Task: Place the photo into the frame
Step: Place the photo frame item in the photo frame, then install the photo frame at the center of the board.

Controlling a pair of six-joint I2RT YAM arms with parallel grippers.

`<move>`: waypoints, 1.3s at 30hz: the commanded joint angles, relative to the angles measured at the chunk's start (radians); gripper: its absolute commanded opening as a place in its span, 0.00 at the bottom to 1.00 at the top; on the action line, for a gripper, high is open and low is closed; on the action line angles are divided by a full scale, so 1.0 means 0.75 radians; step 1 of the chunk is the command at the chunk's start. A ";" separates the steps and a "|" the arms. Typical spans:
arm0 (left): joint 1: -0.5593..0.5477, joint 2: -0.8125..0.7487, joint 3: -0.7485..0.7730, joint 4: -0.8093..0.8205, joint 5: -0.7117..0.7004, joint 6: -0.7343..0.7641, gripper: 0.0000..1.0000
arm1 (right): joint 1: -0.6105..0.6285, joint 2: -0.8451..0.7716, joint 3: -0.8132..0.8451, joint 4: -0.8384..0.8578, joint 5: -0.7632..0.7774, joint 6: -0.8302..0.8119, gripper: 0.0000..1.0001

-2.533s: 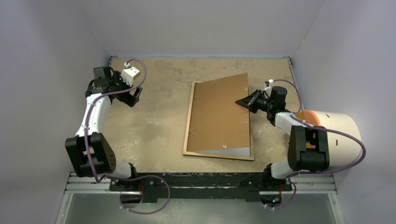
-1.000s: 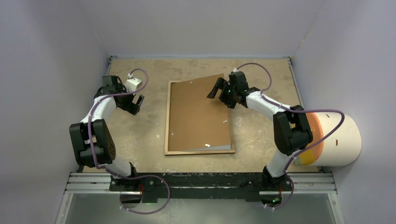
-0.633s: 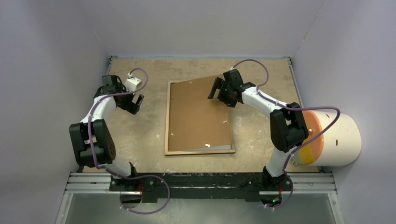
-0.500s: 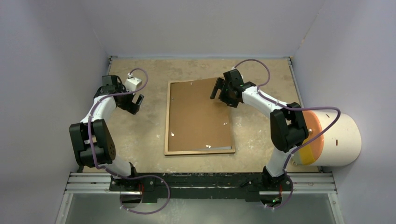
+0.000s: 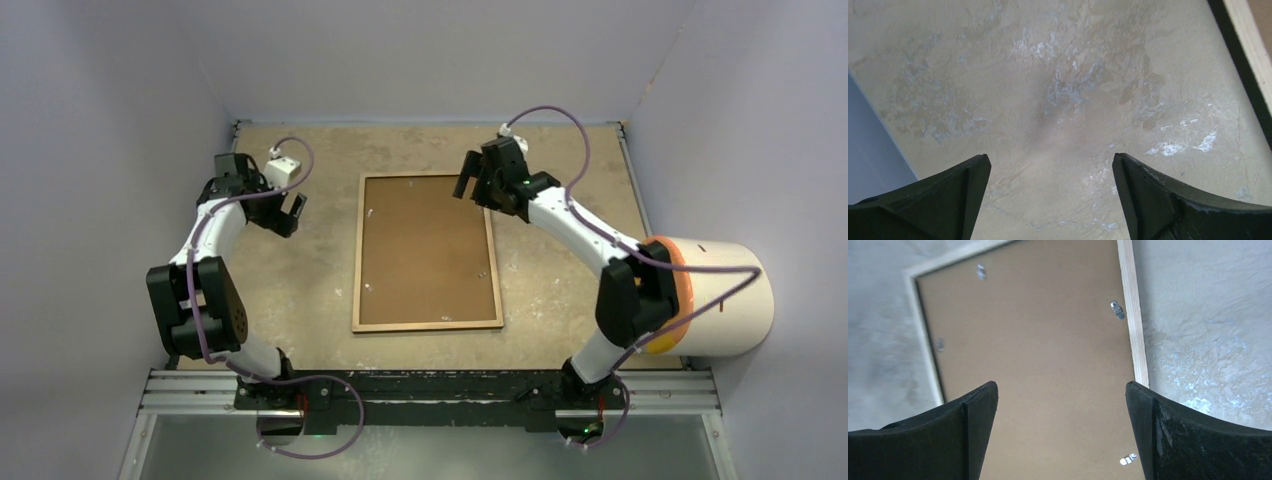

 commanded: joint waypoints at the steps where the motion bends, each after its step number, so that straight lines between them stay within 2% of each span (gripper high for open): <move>1: 0.004 -0.049 0.097 -0.033 0.169 -0.092 1.00 | -0.066 -0.200 -0.062 0.130 -0.119 0.035 0.99; 6: 0.004 0.026 0.123 -0.060 0.424 -0.224 1.00 | -0.031 -0.190 -0.120 0.380 -0.397 0.019 0.99; 10: -0.009 0.158 0.166 -0.038 0.577 -0.352 0.89 | 0.089 -0.103 -0.103 0.512 -0.429 -0.002 0.98; 14: -0.040 0.319 0.230 0.005 0.684 -0.464 0.74 | 0.168 0.108 -0.017 0.581 -0.541 0.030 0.84; 15: -0.054 0.352 0.242 0.017 0.699 -0.488 0.67 | 0.187 0.154 0.001 0.602 -0.550 0.045 0.80; 17: -0.092 0.406 0.268 0.033 0.705 -0.520 0.61 | 0.210 0.247 0.050 0.636 -0.567 0.074 0.74; 22: -0.183 0.511 0.301 0.054 0.726 -0.560 0.53 | 0.229 0.441 0.194 0.679 -0.603 0.130 0.71; 27: -0.206 0.582 0.303 0.088 0.760 -0.579 0.43 | 0.237 0.583 0.352 0.673 -0.623 0.147 0.68; 31: -0.215 0.625 0.298 0.112 0.757 -0.580 0.36 | 0.239 0.671 0.423 0.678 -0.643 0.169 0.62; 39: -0.232 0.685 0.323 0.109 0.775 -0.603 0.30 | 0.241 0.797 0.527 0.682 -0.693 0.233 0.48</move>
